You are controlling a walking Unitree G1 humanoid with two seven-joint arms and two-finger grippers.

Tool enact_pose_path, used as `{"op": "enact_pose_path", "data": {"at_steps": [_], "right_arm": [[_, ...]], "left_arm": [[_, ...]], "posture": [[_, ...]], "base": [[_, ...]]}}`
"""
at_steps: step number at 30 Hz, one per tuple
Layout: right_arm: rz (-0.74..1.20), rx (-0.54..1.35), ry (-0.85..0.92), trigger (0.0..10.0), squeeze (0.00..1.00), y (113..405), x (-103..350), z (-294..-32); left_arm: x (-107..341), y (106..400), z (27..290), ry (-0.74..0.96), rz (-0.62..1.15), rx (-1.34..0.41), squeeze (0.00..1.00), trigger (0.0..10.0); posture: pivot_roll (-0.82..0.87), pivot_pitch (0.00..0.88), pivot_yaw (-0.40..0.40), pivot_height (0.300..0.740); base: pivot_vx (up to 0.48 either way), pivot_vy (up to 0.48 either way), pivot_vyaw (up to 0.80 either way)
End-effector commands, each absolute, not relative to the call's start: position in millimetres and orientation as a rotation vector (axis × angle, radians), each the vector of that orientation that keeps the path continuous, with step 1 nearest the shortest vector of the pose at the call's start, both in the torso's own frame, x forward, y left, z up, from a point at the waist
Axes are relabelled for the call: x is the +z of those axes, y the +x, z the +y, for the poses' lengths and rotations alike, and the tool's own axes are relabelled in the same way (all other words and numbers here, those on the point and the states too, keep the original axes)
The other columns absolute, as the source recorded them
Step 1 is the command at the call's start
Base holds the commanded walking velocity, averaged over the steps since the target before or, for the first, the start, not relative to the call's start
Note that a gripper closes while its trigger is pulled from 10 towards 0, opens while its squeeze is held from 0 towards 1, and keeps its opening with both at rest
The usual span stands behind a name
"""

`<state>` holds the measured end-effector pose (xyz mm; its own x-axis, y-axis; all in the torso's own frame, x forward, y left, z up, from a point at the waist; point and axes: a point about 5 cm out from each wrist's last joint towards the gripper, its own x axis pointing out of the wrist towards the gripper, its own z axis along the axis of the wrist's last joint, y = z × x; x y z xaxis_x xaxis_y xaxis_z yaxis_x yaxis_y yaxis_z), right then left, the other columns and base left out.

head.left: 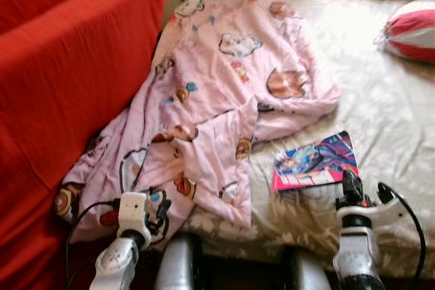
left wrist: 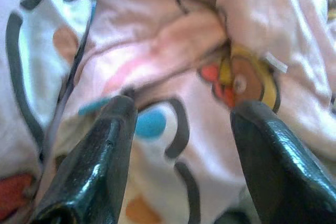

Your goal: Clean up the room

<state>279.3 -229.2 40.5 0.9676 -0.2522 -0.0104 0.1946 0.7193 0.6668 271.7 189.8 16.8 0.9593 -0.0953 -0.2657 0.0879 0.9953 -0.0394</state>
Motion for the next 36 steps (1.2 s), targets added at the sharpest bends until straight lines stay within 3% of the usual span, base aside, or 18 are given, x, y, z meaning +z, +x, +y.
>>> {"op": "enact_pose_path", "data": {"at_steps": [1, 2, 3, 8, 13, 19, 32, 36], "right_arm": [[-0.08, -0.209, 0.646, 1.4, 0.0, 281, 49, -226], [-0.067, -0.179, 0.589, 10.0, 0.0, 281, 50, -224], [-0.039, -0.132, 0.445, 10.0, 0.0, 281, 52, -220], [-0.02, -0.153, 0.207, 10.0, 0.0, 279, 55, -224], [-0.012, -0.323, 0.214, 10.0, 0.0, 278, 57, -234], [0.029, -0.285, 0.174, 10.0, 0.0, 276, 48, -223], [0.026, -0.279, 0.139, 10.0, 0.0, 279, 52, -227], [0.025, -0.288, 0.146, 10.0, 0.0, 280, 52, -227]], "left_arm": [[11, 269, 193, -0.052, 0.29, -0.058, 0.0, 10.0], [10, 269, 193, -0.058, 0.293, -0.055, 0.0, 10.0], [9, 271, 193, -0.061, 0.297, -0.052, 0.0, 10.0], [-1, 268, 191, -0.083, 0.334, -0.045, 0.0, 10.0], [-11, 263, 190, -0.1, 0.376, -0.03, 0.0, 10.0], [-19, 258, 188, -0.106, 0.419, -0.027, 0.0, 10.0], [-30, 250, 190, -0.111, 0.484, -0.007, 0.0, 10.0], [-33, 248, 191, -0.111, 0.505, 0.001, 0.0, 10.0]], "posture": [[0.05, 0.0, 0.022, 0.59], [0.05, 0.0, 0.021, 0.59], [0.04, 0.0, 0.022, 0.59], [0.02, 0.0, 0.02, 0.59], [0.02, 0.0, 0.017, 0.62], [0.03, 0.0, 0.01, 0.66], [0.03, 0.0, -0.005, 0.74], [0.02, 0.0, 0.001, 0.74]], "base": [[0.0, 0.0, 0.0], [0.0, 0.0, 0.0], [0.0, 0.0, 0.0], [0.0, 0.0, 0.0], [0.0, 0.0, 0.0], [0.0, 0.0, 0.0], [0.0, 0.0, 0.0], [0.0, 0.0, 0.0]]}}
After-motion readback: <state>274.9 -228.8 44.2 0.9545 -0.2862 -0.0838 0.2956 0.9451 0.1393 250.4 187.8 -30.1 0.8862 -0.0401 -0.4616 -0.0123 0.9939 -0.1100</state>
